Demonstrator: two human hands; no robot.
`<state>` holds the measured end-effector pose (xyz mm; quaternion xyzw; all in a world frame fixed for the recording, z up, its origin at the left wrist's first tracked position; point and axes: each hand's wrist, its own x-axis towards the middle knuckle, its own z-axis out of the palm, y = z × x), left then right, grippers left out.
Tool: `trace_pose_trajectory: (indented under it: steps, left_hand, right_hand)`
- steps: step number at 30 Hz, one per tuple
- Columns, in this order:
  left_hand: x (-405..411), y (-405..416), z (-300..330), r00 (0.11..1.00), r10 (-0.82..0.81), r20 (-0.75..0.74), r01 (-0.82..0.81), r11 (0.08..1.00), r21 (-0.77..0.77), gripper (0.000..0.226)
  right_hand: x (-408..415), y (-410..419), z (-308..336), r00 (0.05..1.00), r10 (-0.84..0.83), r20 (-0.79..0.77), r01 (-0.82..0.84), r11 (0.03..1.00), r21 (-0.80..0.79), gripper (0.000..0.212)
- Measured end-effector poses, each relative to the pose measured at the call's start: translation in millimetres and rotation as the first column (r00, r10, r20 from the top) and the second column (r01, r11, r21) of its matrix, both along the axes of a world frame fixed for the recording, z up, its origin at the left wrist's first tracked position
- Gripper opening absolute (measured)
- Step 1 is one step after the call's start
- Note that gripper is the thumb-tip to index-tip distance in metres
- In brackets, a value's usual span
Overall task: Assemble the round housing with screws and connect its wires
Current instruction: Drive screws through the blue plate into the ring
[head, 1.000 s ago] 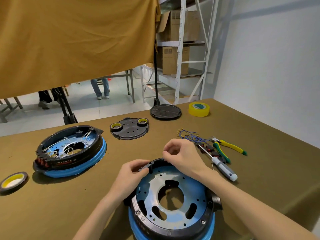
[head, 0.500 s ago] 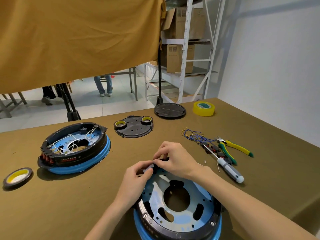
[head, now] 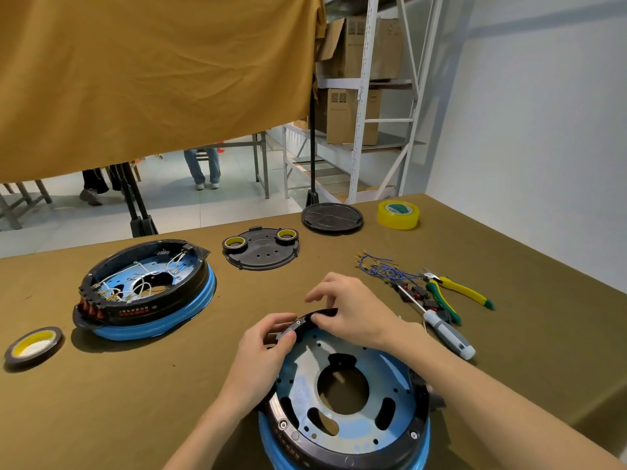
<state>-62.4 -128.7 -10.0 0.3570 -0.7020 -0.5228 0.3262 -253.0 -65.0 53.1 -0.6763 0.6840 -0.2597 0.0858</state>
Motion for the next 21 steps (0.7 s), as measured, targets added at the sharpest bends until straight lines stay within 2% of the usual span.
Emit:
trace_pose_trajectory:
  steps: [2, 5, 7, 8, 10, 13, 17, 21]
  left_hand:
    - [2.9, 1.5, 1.8, 0.999, 0.036, 0.030, -0.035, 0.999, -0.042, 0.028]
    - [4.4, 4.9, 4.1, 0.972, 0.198, 0.129, -0.176, 0.970, -0.167, 0.027]
    - [4.5, 8.2, 6.0, 0.925, 0.314, 0.215, -0.249, 0.926, -0.283, 0.025]
    - [5.5, 9.8, 7.4, 0.909, 0.341, 0.240, -0.257, 0.912, -0.319, 0.026]
    - [9.8, 12.1, 10.4, 0.902, 0.330, 0.278, -0.224, 0.909, -0.351, 0.026]
    - [27.5, 12.1, 12.5, 0.914, 0.267, 0.306, -0.144, 0.918, -0.370, 0.023]
    - [55.5, 7.1, 11.8, 0.954, 0.181, 0.240, -0.089, 0.933, -0.348, 0.022]
    - [63.0, -1.2, 8.2, 0.974, 0.162, 0.160, -0.077, 0.895, -0.439, 0.022]
  right_hand:
    - [-8.2, 8.0, -0.7, 0.990, -0.129, -0.051, 0.129, 0.992, -0.010, 0.034]
    - [-21.2, 20.3, -2.4, 0.934, -0.315, -0.167, 0.347, 0.913, 0.214, 0.052]
    - [-23.1, 25.5, -4.0, 0.912, -0.339, -0.232, 0.404, 0.842, 0.358, 0.050]
    - [-21.9, 26.7, -4.7, 0.908, -0.334, -0.251, 0.410, 0.831, 0.376, 0.043]
    - [-18.3, 26.1, -4.4, 0.900, -0.341, -0.270, 0.419, 0.849, 0.321, 0.031]
    - [-13.6, 23.5, -1.9, 0.902, -0.350, -0.254, 0.408, 0.882, 0.235, 0.034]
    - [-9.8, 17.9, 2.0, 0.932, -0.283, -0.227, 0.327, 0.926, 0.189, 0.045]
    - [-17.6, -2.2, 16.7, 0.955, -0.261, -0.142, 0.275, 0.958, 0.085, 0.046]
